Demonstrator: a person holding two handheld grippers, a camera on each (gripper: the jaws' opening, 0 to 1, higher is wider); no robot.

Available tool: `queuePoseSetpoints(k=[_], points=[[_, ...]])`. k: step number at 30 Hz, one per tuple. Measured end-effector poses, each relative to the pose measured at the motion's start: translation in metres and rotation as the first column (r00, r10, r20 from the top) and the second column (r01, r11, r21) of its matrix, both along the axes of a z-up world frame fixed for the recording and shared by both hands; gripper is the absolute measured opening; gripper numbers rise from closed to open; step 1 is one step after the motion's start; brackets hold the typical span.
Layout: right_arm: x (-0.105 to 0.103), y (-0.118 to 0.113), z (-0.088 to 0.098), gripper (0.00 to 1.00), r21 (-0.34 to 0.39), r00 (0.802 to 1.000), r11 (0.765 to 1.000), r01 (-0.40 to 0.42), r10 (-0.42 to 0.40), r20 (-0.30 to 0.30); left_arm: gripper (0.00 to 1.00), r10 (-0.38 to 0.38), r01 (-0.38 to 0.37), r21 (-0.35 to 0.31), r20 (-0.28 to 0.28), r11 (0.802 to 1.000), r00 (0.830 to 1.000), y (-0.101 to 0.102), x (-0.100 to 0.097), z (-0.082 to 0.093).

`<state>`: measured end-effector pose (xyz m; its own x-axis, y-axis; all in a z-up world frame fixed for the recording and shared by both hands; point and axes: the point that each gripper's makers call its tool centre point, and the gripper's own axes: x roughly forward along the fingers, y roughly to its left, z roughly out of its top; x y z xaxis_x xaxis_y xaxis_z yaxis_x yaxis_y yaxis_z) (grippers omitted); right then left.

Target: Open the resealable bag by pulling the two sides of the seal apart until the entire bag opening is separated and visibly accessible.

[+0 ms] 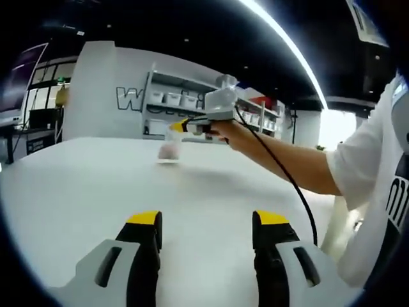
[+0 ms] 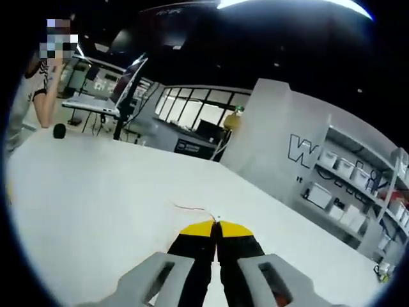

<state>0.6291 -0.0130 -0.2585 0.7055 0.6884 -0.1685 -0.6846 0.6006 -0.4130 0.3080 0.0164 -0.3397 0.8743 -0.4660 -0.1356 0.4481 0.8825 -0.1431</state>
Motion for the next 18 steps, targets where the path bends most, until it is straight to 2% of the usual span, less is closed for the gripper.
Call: queuePoseSetpoints(k=[6,10,18], points=[[0.023,0.005,0.001,0.00,-0.003,0.999,1.000,0.031,-0.030,0.020,0.57,0.004,-0.004,-0.012,-0.004,1.000,1.000,0.001,0.000,0.000],[0.032,0.009,0.002,0.00,0.005,0.999,0.999,0.042,-0.042,0.020,0.57,0.007,-0.007,-0.013,-0.007,1.000,1.000,0.001,0.001,0.000],[0.024,0.014,-0.015,0.00,0.024,0.999,0.999,0.037,-0.036,-0.029,0.57,0.012,-0.012,-0.008,-0.008,1.000,1.000,0.001,0.001,0.000]])
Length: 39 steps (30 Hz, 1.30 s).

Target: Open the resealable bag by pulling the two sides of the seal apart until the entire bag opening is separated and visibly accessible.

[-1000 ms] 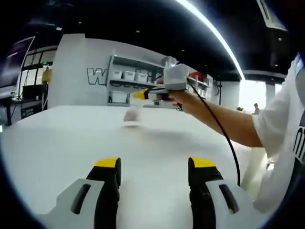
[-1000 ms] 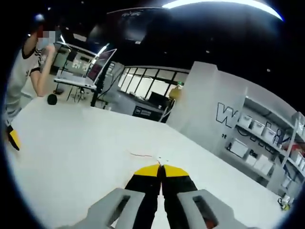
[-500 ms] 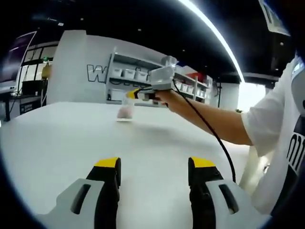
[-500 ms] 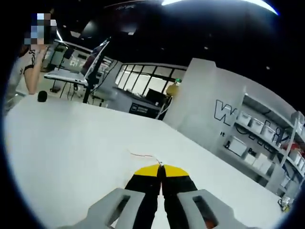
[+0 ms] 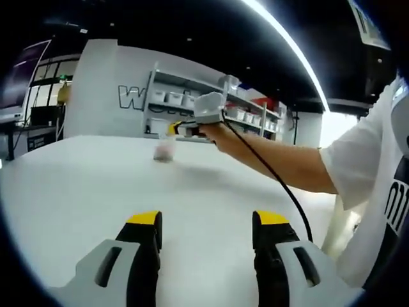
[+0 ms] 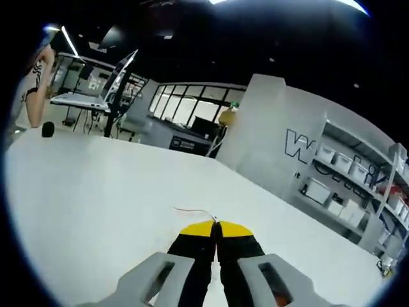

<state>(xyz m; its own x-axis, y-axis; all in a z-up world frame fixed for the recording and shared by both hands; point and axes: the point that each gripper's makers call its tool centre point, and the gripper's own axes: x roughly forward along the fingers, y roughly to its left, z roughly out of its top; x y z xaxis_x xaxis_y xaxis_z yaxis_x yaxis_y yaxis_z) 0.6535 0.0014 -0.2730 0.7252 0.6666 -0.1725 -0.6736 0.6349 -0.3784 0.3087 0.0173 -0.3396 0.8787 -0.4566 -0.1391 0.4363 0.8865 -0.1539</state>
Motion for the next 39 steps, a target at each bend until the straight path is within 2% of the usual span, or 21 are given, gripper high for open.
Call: queuePoseSetpoints(k=[13,17,21,28,32,34,39], points=[[-0.019,0.002,-0.026,0.00,0.013,0.996,1.000,0.006,-0.005,-0.084,0.59,0.048,-0.048,0.025,-0.003,0.999,0.999,0.007,0.004,0.001],[-0.026,0.000,-0.037,0.00,-0.011,0.994,1.000,0.002,-0.003,-0.110,0.59,0.060,-0.060,0.045,-0.009,0.997,0.998,0.008,0.005,-0.001],[-0.035,-0.003,-0.044,0.05,-0.036,0.991,0.999,-0.008,0.003,-0.132,0.60,0.060,-0.060,0.056,-0.009,0.997,0.998,0.007,0.005,-0.001],[-0.068,-0.011,-0.045,0.08,-0.044,0.992,0.999,-0.031,0.025,-0.127,0.63,0.065,-0.064,0.055,-0.018,0.996,0.998,0.009,0.006,-0.003],[-0.078,-0.022,-0.042,0.08,-0.021,0.992,1.000,-0.024,0.021,-0.126,0.63,0.059,-0.058,0.061,-0.018,0.996,0.998,0.008,0.007,-0.003],[-0.090,-0.025,-0.040,0.08,-0.003,0.991,1.000,-0.017,0.016,-0.131,0.63,0.058,-0.057,0.060,-0.018,0.997,0.998,0.008,0.007,-0.003],[-0.099,-0.035,-0.042,0.08,0.048,0.990,0.999,0.011,-0.004,-0.144,0.63,0.064,-0.062,0.056,-0.017,0.996,0.998,0.011,0.008,-0.002]])
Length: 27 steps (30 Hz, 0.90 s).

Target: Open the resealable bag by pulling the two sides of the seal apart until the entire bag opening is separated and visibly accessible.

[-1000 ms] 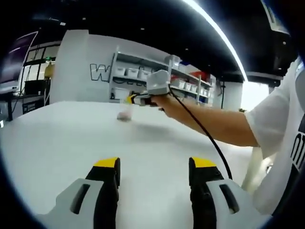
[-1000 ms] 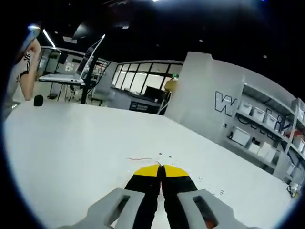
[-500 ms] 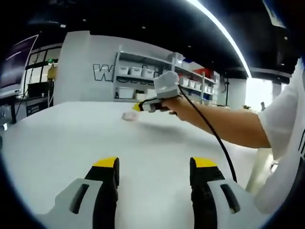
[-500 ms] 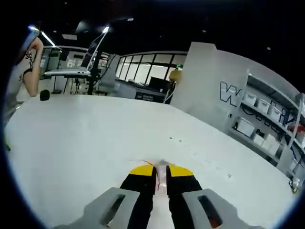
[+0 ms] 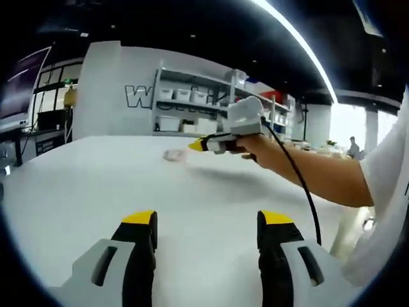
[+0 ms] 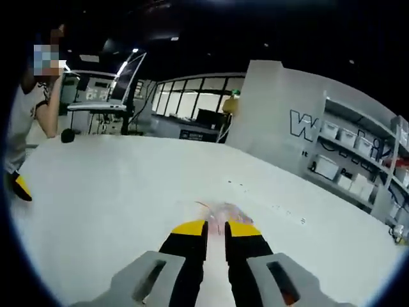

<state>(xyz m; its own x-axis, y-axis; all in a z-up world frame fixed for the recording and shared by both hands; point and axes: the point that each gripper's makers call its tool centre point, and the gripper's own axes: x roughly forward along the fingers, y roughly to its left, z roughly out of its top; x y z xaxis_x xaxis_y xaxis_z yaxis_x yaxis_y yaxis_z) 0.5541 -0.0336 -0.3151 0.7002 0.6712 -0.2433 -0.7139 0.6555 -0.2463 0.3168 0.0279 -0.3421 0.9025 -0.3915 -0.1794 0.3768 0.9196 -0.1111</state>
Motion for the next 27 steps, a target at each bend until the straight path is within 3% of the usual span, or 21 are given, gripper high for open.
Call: queuePoseSetpoints(k=[10,20,27], points=[[-0.016,-0.008,-0.006,0.25,0.100,0.998,0.993,0.062,-0.061,-0.012,0.63,0.033,-0.033,-0.017,0.011,0.999,0.999,0.012,0.007,0.010],[-0.017,-0.003,-0.009,0.27,0.178,0.996,0.981,0.082,-0.075,-0.047,0.62,0.045,-0.045,-0.025,-0.001,0.999,0.999,0.013,0.008,0.007],[-0.016,-0.004,-0.013,0.28,0.184,0.994,0.976,0.112,-0.108,-0.035,0.62,0.050,-0.050,-0.024,0.002,0.998,0.999,0.015,0.009,0.007]])
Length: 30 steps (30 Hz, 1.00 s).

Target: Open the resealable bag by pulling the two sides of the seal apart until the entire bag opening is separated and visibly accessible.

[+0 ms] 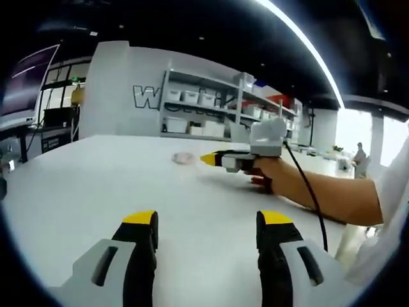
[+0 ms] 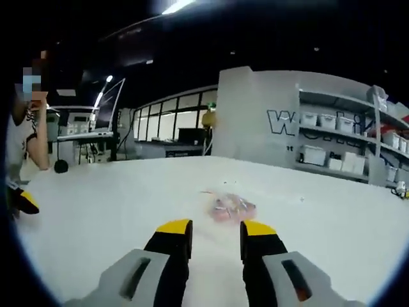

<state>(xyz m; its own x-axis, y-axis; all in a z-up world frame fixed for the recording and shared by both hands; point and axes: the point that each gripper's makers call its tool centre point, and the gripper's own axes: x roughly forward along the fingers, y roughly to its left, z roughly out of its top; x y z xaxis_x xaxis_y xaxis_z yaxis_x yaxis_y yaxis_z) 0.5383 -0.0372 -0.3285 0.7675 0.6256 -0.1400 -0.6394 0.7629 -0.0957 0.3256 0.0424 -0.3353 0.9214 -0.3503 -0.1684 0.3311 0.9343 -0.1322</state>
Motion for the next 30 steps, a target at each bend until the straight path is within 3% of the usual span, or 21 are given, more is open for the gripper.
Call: queuePoseSetpoints(k=[3,22,30], points=[[0.001,0.001,-0.003,0.30,-0.019,1.000,1.000,0.007,-0.007,0.007,0.62,0.005,-0.005,0.006,0.003,1.000,1.000,-0.001,0.000,0.000],[-0.010,-0.001,0.010,0.31,0.067,1.000,0.998,-0.004,0.004,0.004,0.61,0.014,-0.014,0.002,0.001,1.000,1.000,0.002,-0.001,-0.002],[-0.009,-0.002,0.007,0.30,0.054,1.000,0.999,-0.003,0.003,0.003,0.61,0.016,-0.016,0.006,0.001,1.000,1.000,0.002,-0.001,-0.003]])
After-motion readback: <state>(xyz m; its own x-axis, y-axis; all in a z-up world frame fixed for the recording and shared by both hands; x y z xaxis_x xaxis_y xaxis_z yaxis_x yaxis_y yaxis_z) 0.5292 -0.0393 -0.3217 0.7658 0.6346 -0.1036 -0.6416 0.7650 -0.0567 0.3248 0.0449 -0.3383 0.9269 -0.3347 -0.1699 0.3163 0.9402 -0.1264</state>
